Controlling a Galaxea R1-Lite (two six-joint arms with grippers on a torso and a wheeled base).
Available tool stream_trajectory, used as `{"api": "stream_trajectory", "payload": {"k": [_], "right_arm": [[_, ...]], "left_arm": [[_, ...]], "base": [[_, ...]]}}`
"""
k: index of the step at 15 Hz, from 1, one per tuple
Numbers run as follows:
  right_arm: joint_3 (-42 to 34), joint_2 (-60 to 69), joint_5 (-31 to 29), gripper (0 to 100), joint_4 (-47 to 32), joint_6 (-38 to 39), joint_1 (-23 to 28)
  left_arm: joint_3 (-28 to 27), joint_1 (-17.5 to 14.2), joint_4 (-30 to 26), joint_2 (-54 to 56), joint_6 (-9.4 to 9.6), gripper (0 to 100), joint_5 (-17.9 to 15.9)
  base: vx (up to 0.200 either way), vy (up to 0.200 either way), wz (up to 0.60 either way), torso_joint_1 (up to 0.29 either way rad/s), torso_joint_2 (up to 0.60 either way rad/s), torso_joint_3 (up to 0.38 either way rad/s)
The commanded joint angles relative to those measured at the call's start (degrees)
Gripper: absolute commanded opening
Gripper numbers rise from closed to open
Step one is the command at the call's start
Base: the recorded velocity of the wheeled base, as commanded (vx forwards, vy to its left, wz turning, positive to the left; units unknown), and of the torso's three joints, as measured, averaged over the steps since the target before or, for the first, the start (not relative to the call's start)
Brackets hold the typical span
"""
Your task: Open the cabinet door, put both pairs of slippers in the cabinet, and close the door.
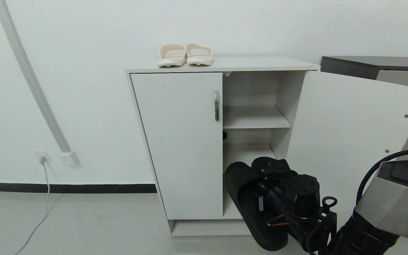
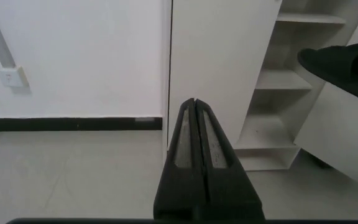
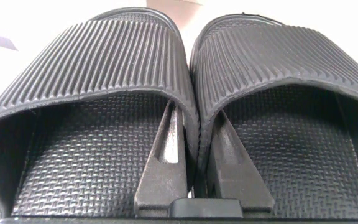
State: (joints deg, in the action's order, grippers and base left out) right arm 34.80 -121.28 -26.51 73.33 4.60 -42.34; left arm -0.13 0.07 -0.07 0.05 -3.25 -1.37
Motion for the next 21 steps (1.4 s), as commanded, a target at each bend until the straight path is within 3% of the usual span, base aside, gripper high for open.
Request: {"api": "stream_trajectory", "payload": {"k": [1, 4, 7, 11, 21], "right_arm": [[2.8, -1.6, -1.5, 0, -0.8, 0.2, -0.2], [11.0, -4.0, -9.3, 0, -8.5, 4.5, -0.6], [17.1, -4.3, -12.4, 0, -19.5, 12.0, -1.2], [17.5, -5.8, -13.6, 0, -20.1, 12.3, -1.3], [18.9, -10.0, -13.8, 0, -18.7, 12.3, -1.3]], "left_arm": [[0.0, 0.0, 0.0, -0.1, -0.17, 0, 0.0], [0.0, 0.0, 0.0, -0.1, -0.26, 0, 0.1], [0.0, 0.0, 0.0, -0.1, -0.26, 0, 0.1], [0.0, 0.0, 0.0, -0.1, -0.26, 0, 0.1], [0.0, 0.0, 0.0, -0.1, -0.26, 0, 0.1]], "base": [[0.0, 0.0, 0.0, 0.0, 0.0, 0.0], [0.0, 0.0, 0.0, 0.0, 0.0, 0.0], [0.0, -0.133, 0.0, 0.002, 0.0, 0.003], [0.0, -0.2, 0.0, 0.004, 0.0, 0.005], [0.0, 0.0, 0.0, 0.0, 0.0, 0.0]]}}
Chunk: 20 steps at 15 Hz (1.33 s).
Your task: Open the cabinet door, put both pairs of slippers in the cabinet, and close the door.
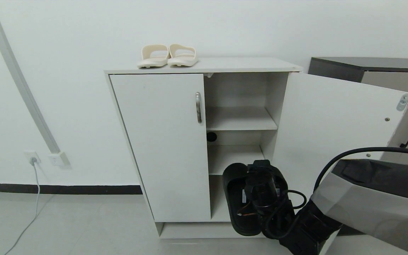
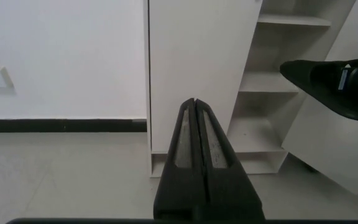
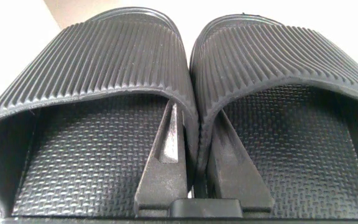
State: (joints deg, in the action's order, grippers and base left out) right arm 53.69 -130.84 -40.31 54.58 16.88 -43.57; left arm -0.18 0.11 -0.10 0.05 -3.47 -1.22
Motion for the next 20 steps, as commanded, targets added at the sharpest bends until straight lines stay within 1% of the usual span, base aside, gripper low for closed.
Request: {"api": "stream_trajectory", "payload": {"k": [1, 5, 7, 11, 20], "right_arm": [[0.0, -0.8, 0.0, 0, 0.1, 0.0, -0.1], [1.0, -1.6, 0.4, 0, 0.4, -0.4, -0.8], [4.0, -3.3, 0.9, 0, 0.1, -0.8, -0.8], [7.7, -6.3, 1.6, 0, 0.1, -2.8, -0.7], [9.1, -8.9, 1.5, 0, 0.5, -2.6, -0.1]], "left_arm": [[0.0, 0.0, 0.0, -0.1, -0.04, 0, 0.0], [0.0, 0.0, 0.0, -0.1, -0.04, 0, 0.0], [0.0, 0.0, -0.1, -0.1, -0.13, 0, 0.0], [0.0, 0.0, 0.0, -0.1, -0.04, 0, 0.0], [0.0, 0.0, 0.0, -0.1, -0.13, 0, 0.0]], "base": [[0.0, 0.0, 0.0, 0.0, 0.0, 0.0], [0.0, 0.0, 0.0, 0.0, 0.0, 0.0], [0.0, 0.0, 0.0, 0.001, 0.0, -0.06], [0.0, 0.0, 0.0, 0.004, 0.0, -0.181], [0.0, 0.0, 0.0, 0.004, 0.0, -0.185]]}}
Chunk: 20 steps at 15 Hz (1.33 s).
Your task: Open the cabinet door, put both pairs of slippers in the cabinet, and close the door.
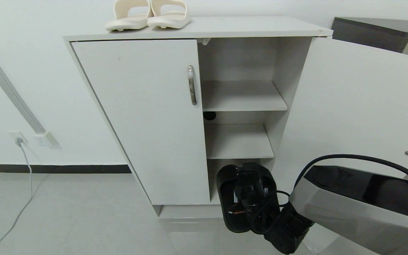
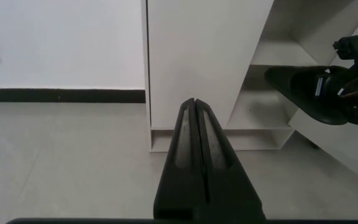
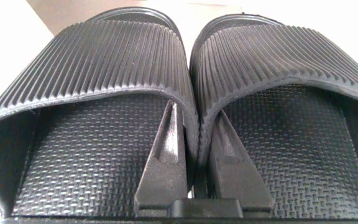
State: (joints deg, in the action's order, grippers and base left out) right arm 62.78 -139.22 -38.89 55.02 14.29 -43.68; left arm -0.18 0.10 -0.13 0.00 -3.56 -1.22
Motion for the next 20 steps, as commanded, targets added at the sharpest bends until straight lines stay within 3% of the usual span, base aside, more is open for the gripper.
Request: {"api": "stream_trajectory", "payload": {"k": [1, 3, 9, 15, 20], "right_arm": [[0.1, -0.6, -0.2, 0, 0.1, 0.0, 0.0], [-0.2, -0.6, -0.5, 0, 1.8, -0.2, 0.0], [-2.5, -4.2, -1.7, 0, 23.5, -11.7, 1.5], [-2.5, -4.7, -1.7, 0, 23.6, -11.8, 1.8], [-2.5, -4.7, -1.6, 0, 23.4, -11.8, 2.0]], "left_arm": [[0.0, 0.0, 0.0, -0.1, -0.04, 0, 0.0], [0.0, 0.0, 0.0, -0.1, -0.04, 0, 0.0], [0.0, 0.0, 0.0, -0.1, -0.04, 0, 0.0], [0.0, 0.0, 0.0, -0.1, -0.04, 0, 0.0], [0.0, 0.0, 0.0, -0.1, -0.04, 0, 0.0]], "base": [[0.0, 0.0, 0.0, 0.007, 0.0, -0.066], [0.0, 0.0, 0.0, 0.0, 0.0, 0.0], [0.0, 0.0, 0.0, 0.0, 0.0, 0.0], [0.0, 0.0, 0.0, 0.0, 0.0, 0.0], [0.2, 0.0, 0.0, -0.001, 0.0, 0.004]]}}
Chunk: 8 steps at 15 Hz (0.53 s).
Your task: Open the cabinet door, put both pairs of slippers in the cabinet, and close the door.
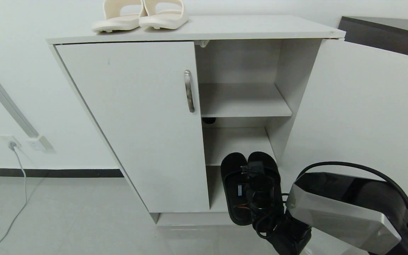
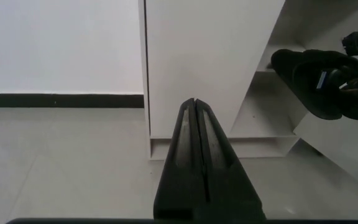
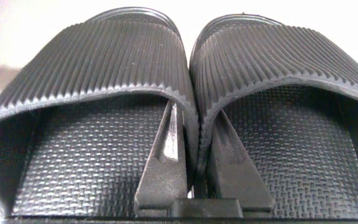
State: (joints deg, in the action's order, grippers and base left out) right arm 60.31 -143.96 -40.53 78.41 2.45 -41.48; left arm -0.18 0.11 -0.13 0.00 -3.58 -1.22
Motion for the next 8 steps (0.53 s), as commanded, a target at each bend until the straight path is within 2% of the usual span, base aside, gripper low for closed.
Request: {"api": "stream_trajectory", "payload": {"k": [1, 5, 8], "right_arm": [[0.0, 0.0, -0.1, 0, 0.0, 0.0, -0.2], [0.2, 0.0, -0.1, 0, -0.2, -0.3, -0.1], [0.5, -0.4, 0.5, 0, -2.6, -0.9, 0.4]], "left_arm": [[0.0, 0.0, 0.0, -0.1, -0.02, 0, 0.0], [0.0, 0.0, 0.0, -0.1, -0.02, 0, 0.0], [0.0, 0.0, 0.0, -0.1, -0.02, 0, 0.0]], "base": [[0.2, 0.0, 0.0, 0.017, 0.0, 0.002], [0.2, 0.0, 0.0, 0.0, 0.0, 0.004], [0.0, 0.0, 0.0, 0.0, 0.0, 0.0]]}}
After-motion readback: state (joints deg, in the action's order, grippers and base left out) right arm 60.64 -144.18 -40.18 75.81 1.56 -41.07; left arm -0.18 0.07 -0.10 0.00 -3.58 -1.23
